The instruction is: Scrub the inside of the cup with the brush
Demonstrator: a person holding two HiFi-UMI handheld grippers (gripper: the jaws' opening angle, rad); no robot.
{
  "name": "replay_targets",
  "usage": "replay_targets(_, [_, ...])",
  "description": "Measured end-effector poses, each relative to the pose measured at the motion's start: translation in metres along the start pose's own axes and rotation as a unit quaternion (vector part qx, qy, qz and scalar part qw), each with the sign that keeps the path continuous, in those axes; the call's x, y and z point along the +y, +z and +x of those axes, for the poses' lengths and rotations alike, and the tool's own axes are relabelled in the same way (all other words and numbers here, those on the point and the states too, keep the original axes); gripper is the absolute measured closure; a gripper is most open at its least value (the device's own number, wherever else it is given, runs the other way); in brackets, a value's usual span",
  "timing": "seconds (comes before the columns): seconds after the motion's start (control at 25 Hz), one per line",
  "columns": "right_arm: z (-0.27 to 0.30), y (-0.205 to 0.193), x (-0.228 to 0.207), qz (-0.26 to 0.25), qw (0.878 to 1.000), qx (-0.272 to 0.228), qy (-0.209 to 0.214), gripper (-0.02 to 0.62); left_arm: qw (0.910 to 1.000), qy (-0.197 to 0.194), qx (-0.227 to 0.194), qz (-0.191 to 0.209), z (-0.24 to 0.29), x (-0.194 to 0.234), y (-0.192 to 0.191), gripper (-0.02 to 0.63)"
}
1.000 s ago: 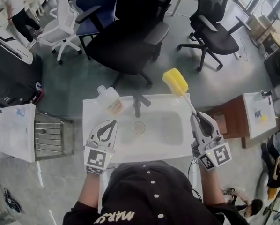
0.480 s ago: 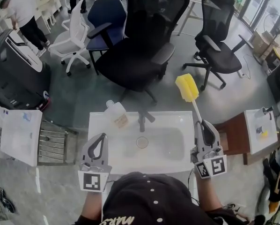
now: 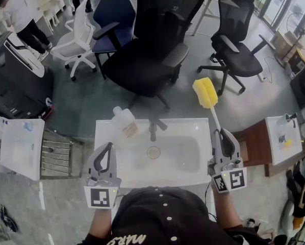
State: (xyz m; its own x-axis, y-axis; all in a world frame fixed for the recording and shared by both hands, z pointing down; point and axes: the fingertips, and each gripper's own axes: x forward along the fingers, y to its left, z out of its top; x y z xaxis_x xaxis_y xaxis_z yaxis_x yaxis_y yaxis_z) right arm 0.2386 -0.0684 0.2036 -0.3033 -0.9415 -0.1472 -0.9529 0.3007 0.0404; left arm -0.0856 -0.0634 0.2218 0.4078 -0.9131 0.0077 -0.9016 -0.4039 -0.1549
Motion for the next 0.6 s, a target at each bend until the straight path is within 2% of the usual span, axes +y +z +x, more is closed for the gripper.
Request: replay_targets(0.6, [0.0005, -0.0063, 0.001, -0.02, 1.0, 0.013, -0.006, 0.545, 0.9999, 0.007, 0.007, 0.001, 0.0015, 0.0011, -0.0001, 0.58])
